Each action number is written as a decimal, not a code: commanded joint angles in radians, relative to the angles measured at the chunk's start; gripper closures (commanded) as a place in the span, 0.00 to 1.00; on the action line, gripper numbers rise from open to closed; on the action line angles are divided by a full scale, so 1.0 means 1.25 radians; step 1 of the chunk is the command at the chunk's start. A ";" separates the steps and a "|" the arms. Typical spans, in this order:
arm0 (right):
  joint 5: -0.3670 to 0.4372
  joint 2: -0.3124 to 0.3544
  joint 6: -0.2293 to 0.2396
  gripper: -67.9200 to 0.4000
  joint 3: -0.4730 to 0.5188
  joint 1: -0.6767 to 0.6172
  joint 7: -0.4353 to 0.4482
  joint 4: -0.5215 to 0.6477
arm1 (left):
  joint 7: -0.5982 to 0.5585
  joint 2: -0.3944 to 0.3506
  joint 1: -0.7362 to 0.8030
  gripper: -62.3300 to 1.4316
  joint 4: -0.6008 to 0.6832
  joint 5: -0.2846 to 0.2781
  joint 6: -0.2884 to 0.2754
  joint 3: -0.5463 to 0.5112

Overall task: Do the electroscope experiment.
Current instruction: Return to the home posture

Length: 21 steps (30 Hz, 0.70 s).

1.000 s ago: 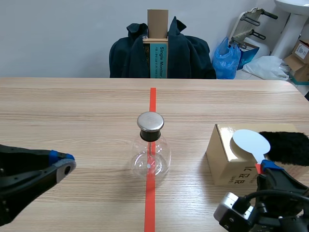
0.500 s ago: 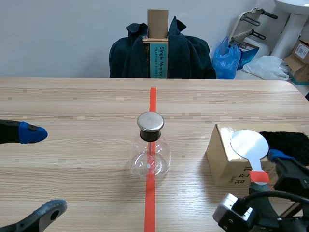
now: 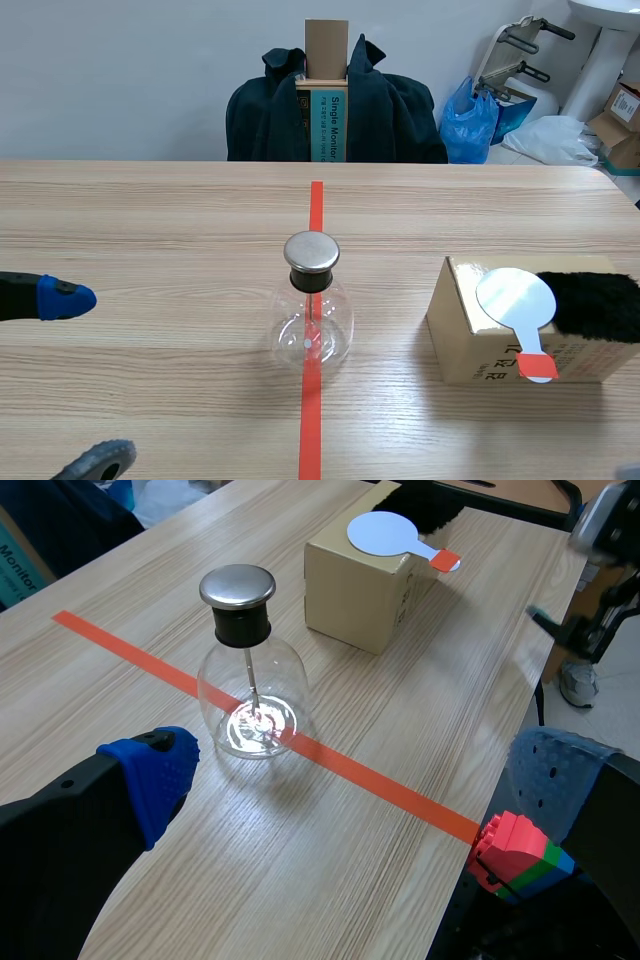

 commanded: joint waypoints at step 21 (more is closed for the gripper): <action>0.353 0.089 0.494 0.00 0.151 0.204 -0.078 0.380 | -0.016 0.005 0.000 0.00 0.002 -0.009 0.000 0.004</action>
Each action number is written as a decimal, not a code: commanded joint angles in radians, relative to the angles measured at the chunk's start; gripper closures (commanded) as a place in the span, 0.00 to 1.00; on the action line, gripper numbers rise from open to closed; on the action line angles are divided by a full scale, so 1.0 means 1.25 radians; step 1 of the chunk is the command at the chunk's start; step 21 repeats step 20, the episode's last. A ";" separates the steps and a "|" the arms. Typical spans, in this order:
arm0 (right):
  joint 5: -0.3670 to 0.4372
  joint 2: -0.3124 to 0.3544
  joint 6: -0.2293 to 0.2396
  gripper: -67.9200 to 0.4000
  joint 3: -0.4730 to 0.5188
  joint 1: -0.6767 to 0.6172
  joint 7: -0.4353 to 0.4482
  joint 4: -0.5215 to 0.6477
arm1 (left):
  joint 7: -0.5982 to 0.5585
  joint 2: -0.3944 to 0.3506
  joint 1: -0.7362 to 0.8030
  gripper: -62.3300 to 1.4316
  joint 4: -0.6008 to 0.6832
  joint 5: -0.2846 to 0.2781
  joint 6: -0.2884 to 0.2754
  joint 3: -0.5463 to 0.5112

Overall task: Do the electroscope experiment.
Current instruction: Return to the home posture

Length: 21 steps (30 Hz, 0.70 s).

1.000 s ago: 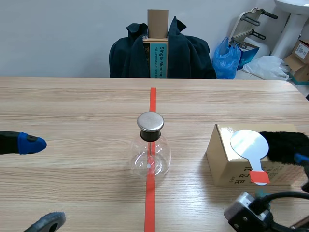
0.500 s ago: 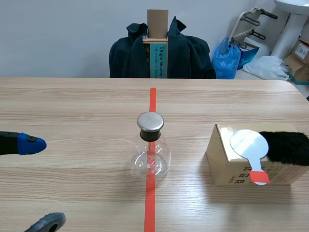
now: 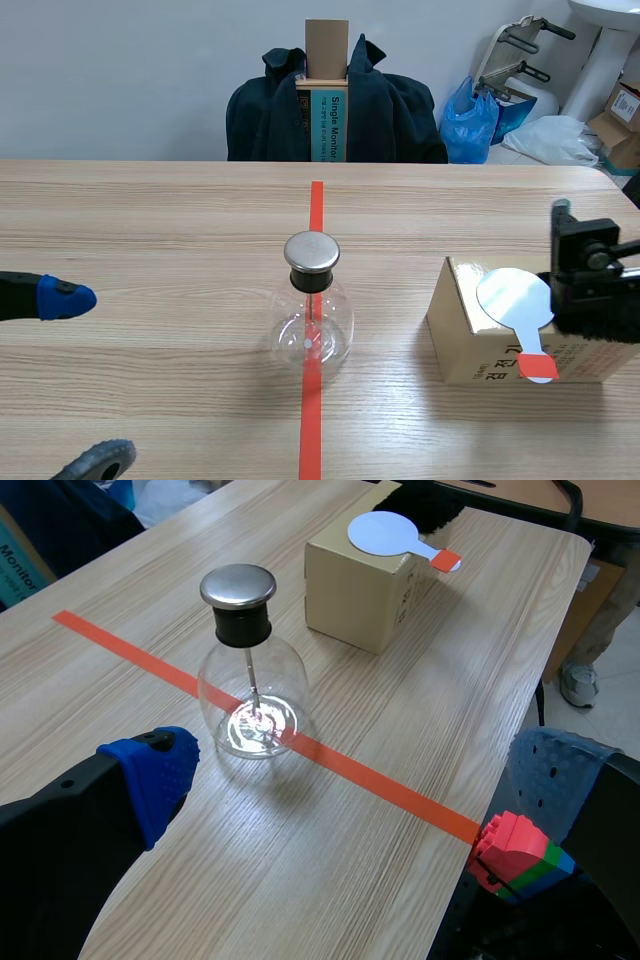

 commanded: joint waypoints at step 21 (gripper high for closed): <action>0.003 0.002 0.121 0.00 -0.082 0.086 -0.054 0.027 | -0.016 0.005 -0.001 0.00 0.002 -0.009 0.000 0.004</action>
